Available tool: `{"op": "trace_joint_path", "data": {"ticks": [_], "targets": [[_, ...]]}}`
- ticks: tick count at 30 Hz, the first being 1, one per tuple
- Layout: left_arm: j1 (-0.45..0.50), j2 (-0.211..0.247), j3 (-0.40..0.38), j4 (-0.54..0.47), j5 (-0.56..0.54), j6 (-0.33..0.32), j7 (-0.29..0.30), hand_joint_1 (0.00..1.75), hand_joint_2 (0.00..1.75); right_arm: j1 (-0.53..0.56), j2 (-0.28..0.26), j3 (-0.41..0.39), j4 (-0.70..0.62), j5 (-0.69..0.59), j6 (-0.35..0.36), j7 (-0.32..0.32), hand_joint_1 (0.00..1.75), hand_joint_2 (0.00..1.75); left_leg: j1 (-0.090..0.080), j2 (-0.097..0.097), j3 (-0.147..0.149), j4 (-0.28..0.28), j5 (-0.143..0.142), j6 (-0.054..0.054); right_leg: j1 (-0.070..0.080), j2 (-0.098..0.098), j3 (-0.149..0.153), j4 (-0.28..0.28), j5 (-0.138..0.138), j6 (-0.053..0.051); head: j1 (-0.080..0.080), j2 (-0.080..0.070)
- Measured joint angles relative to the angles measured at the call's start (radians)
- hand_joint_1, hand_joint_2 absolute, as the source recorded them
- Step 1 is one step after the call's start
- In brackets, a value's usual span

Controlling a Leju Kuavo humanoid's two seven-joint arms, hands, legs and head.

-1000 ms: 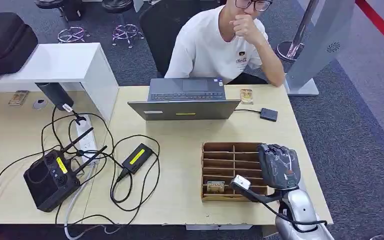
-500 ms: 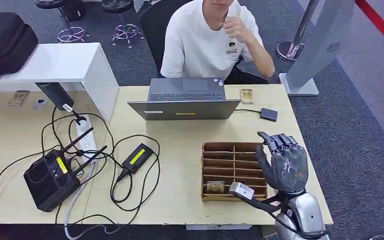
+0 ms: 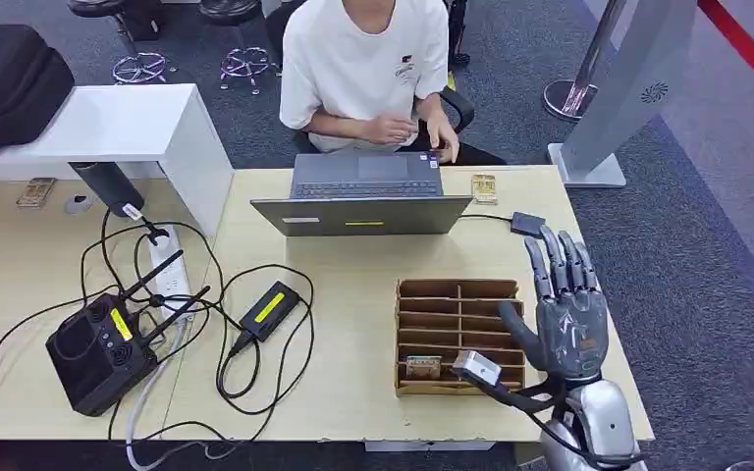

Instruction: Pass the card to the sensor for recognition and then transmit it.

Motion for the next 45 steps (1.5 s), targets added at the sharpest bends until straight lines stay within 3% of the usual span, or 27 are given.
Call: {"op": "trace_joint_path", "data": {"ticks": [14,45], "targets": [[-0.002,0.000,0.000,0.000,-0.011,-0.002,0.002,0.00,1.75,-0.048,0.000,0.001,0.165,0.038,0.000,0.021,0.00,1.75,0.000,0.000,0.000,0.000,0.000,0.000,0.000,0.000,0.000,0.000,0.000,0.000,0.000,0.000],[-0.004,0.000,-0.009,0.000,-0.024,-0.010,0.004,0.00,1.75,-0.099,0.025,0.000,0.286,0.064,-0.001,0.044,0.00,1.75,0.000,0.000,0.001,0.000,0.000,0.000,0.000,0.000,0.001,0.000,0.000,0.000,0.000,0.000]]}}
